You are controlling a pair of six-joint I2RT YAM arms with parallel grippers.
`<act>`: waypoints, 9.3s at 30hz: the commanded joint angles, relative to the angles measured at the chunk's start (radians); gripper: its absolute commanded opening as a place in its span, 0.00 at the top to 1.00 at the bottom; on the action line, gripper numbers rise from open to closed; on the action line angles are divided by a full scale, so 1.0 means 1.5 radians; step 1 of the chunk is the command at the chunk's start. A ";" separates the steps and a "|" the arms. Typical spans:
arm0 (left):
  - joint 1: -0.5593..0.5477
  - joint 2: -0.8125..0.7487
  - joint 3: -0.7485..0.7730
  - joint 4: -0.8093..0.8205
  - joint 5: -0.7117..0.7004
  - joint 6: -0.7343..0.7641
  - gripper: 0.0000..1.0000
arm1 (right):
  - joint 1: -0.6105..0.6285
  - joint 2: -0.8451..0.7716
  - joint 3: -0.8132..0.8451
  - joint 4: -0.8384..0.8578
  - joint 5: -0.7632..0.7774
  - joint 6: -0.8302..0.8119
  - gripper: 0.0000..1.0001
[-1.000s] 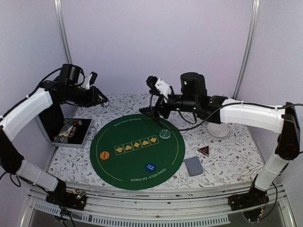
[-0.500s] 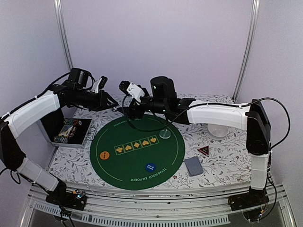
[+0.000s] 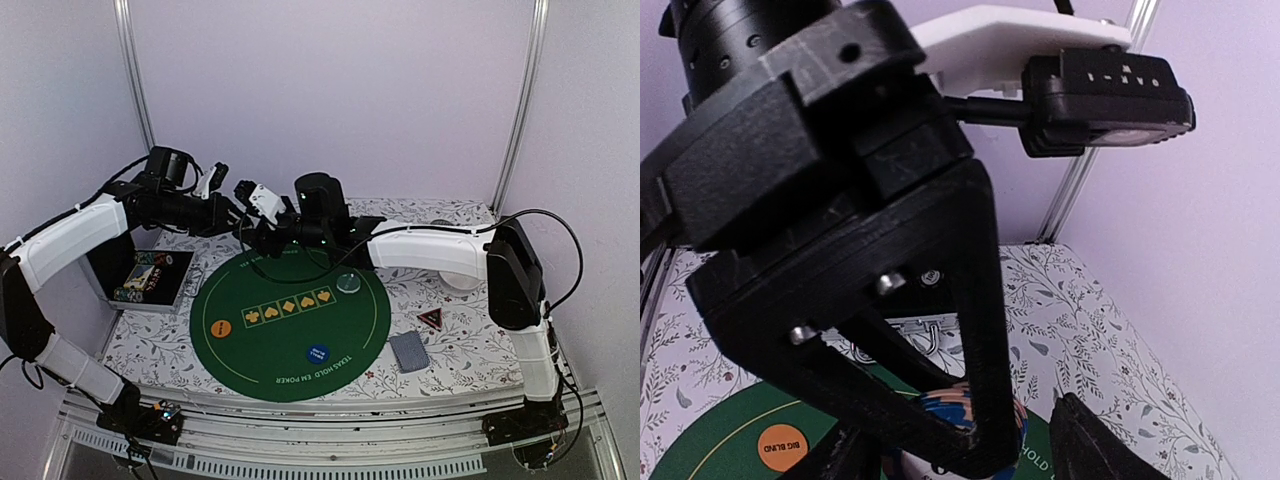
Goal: Distribute texas hold em gaming equipment
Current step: Pass from the left arm to the right, then place the poker chips pile in the small blind area, then pick up the pile of poker chips from the chip case.
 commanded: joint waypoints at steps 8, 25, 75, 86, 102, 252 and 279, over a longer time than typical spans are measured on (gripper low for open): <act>-0.014 -0.007 -0.007 0.024 0.014 0.000 1.00 | 0.001 0.042 0.035 -0.001 0.062 0.002 0.38; -0.025 0.014 -0.033 0.048 0.045 -0.010 1.00 | 0.000 0.031 0.037 -0.006 0.094 -0.006 0.92; -0.035 0.030 -0.045 0.054 0.014 -0.012 1.00 | 0.002 -0.022 -0.052 0.057 0.103 -0.050 0.50; -0.041 0.049 -0.098 0.110 0.064 -0.020 1.00 | -0.001 -0.070 -0.140 0.040 0.129 -0.017 0.79; -0.151 0.156 -0.208 0.328 0.086 -0.079 1.00 | 0.009 -0.219 -0.415 -0.057 0.238 0.152 0.97; -0.043 0.026 -0.135 0.194 0.005 0.080 0.37 | 0.029 -0.154 -0.388 -0.553 0.208 0.283 0.01; 0.365 0.096 -0.001 -0.289 -0.420 0.182 0.45 | -0.237 -0.474 -0.539 -0.316 0.037 0.037 0.01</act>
